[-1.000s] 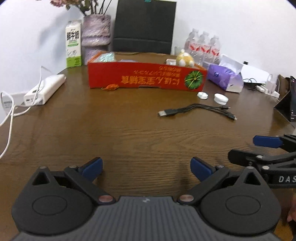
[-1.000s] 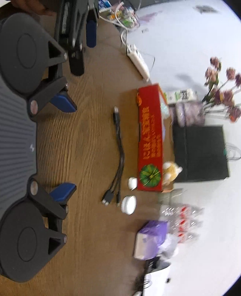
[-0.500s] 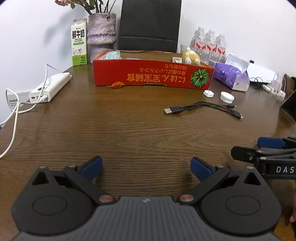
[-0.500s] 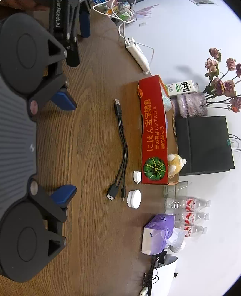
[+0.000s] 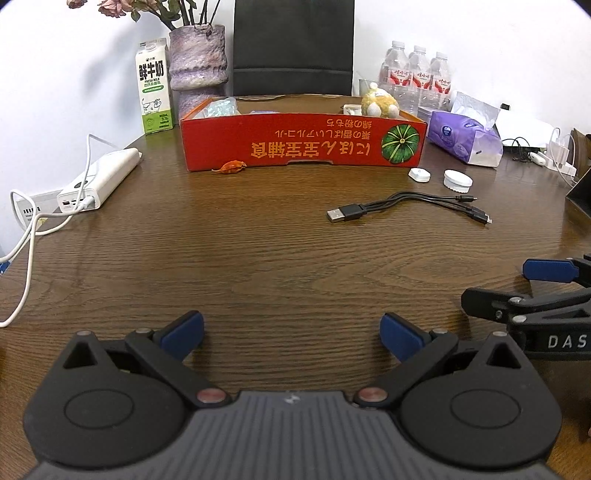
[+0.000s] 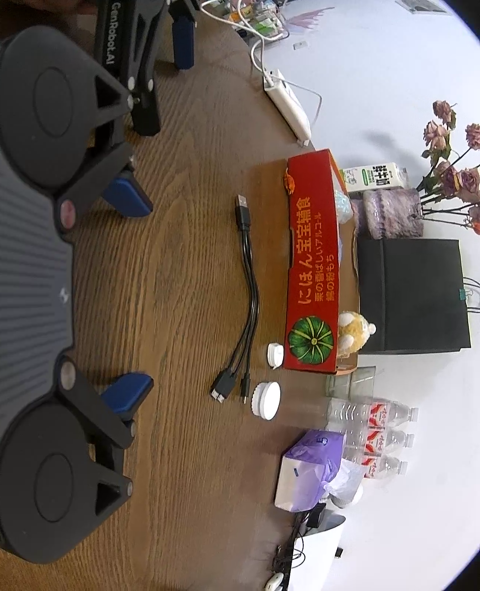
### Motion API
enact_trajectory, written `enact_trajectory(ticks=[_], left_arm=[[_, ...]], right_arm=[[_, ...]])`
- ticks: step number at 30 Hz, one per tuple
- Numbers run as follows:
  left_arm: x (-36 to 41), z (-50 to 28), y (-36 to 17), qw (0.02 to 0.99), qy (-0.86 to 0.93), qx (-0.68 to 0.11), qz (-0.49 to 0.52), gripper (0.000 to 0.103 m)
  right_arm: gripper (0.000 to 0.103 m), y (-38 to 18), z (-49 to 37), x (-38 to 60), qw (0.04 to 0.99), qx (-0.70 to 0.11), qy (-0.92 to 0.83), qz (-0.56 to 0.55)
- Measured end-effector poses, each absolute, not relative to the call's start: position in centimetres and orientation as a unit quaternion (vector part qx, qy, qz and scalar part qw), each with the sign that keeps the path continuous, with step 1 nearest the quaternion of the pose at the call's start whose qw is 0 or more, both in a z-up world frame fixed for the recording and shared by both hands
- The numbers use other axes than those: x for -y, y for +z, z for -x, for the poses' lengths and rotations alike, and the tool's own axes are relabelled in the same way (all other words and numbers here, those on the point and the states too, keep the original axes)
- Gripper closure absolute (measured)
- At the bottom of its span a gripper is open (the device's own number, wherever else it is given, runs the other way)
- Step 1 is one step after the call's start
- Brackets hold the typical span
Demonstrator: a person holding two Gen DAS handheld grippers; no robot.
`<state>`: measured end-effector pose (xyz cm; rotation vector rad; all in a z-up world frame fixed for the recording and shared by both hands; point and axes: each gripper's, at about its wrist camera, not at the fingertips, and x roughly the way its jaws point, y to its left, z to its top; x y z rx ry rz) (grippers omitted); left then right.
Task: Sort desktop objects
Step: 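Withdraw both open tools from the box back over the table, then grasp the orange toy with the left tool while the right tool grasps a white screw lid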
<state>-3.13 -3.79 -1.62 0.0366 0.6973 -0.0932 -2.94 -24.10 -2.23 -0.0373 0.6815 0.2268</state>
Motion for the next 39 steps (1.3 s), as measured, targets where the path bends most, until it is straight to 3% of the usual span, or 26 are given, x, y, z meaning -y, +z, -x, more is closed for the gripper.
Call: enact_trajectory(ticks=[11, 16, 23, 25, 30, 32, 34, 36, 39], left_arm=[[2.4, 1.3, -0.9, 0.945, -0.009, -0.327, -0.001, 0.0], [-0.2, -4.2, 1.3, 0.953, -0.002, -0.299, 0.037, 0.0], [-0.7, -13.5, 2.2, 0.964, 0.0, -0.264, -0.006, 0.002], [-0.1, -15.1, 1.6, 0.968, 0.01, -0.249, -0.034, 0.012], [0.0, -17.8, -0.1, 0.958, -0.02, -0.284, -0.03, 0.024], [-0.4, -18.2, -0.6, 0.954, -0.023, -0.297, -0.014, 0.03], [-0.8, -18.6, -1.2, 0.949, -0.032, -0.313, -0.002, 0.045], [-1.1, -18.6, -1.6, 0.947, -0.032, -0.32, 0.001, 0.059], [-1.4, -18.3, -1.5, 0.947, -0.042, -0.318, 0.008, 0.06]], right_arm=[[0.01, -2.1, 2.1, 24.2, 0.933, -0.333, 0.127, 0.041], [0.01, -0.7, -1.5, 25.9, 0.946, -0.31, 0.087, 0.045], [0.015, 0.0, -9.7, 29.1, 0.949, -0.312, 0.049, 0.027], [0.018, -0.3, -11.7, 29.7, 0.947, -0.317, 0.051, 0.013], [0.031, -1.4, -14.6, 29.7, 0.943, -0.328, 0.052, 0.016], [0.049, -1.9, -14.9, 29.6, 0.941, -0.334, 0.055, 0.019], [0.061, -2.2, -14.8, 29.6, 0.939, -0.338, 0.065, 0.011], [0.063, -2.2, -14.6, 29.6, 0.94, -0.333, 0.066, 0.01], [0.063, -1.7, -14.0, 29.4, 0.944, -0.321, 0.071, 0.004]])
